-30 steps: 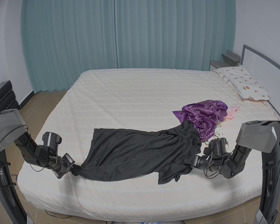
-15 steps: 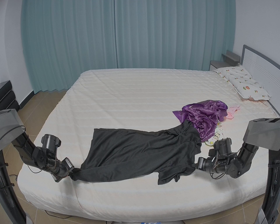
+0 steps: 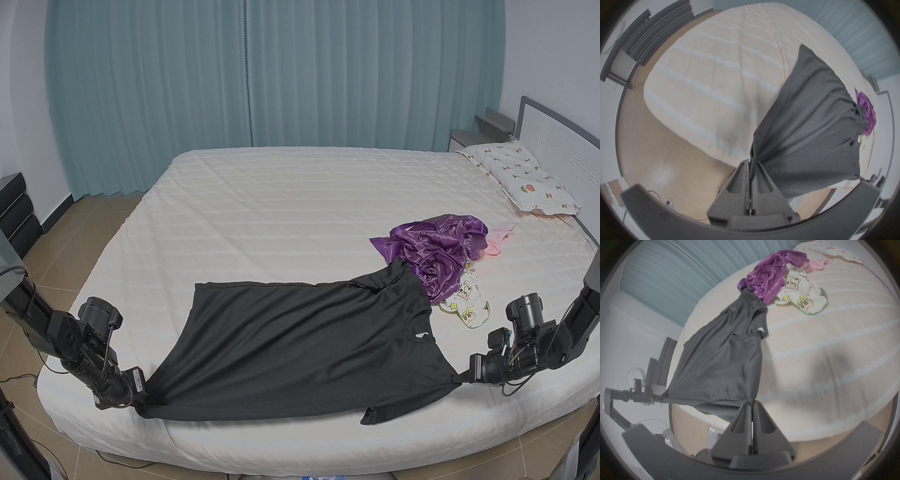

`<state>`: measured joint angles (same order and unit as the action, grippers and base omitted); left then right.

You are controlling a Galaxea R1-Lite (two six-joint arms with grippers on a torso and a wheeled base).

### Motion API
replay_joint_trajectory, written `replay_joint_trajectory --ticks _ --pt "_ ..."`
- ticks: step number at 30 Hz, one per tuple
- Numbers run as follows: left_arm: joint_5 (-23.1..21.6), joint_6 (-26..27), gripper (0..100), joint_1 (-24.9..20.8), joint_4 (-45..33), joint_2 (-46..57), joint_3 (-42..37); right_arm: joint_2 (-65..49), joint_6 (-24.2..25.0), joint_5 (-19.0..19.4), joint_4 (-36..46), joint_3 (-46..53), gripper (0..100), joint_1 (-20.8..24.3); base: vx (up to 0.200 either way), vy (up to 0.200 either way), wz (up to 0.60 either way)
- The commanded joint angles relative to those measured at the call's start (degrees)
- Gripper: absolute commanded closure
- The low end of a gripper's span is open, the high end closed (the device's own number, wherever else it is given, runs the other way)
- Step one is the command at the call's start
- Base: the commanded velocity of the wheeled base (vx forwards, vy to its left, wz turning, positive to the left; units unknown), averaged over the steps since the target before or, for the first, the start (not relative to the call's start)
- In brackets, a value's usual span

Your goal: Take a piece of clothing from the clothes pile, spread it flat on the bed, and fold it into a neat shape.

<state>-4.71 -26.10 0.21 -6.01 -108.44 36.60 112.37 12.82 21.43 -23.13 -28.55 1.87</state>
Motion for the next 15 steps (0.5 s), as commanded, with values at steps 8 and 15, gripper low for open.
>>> replay_joint_trajectory --ticks 8,15 --pt "1.28 7.47 100 -0.65 -10.95 7.89 -1.53 -13.14 -8.96 3.44 23.83 -6.17 100 -4.41 0.0 0.0 0.0" --pt "1.37 8.43 100 -1.26 -11.74 7.01 -2.32 -11.39 -14.58 3.09 29.89 -5.9 100 -5.56 0.0 0.0 0.0"
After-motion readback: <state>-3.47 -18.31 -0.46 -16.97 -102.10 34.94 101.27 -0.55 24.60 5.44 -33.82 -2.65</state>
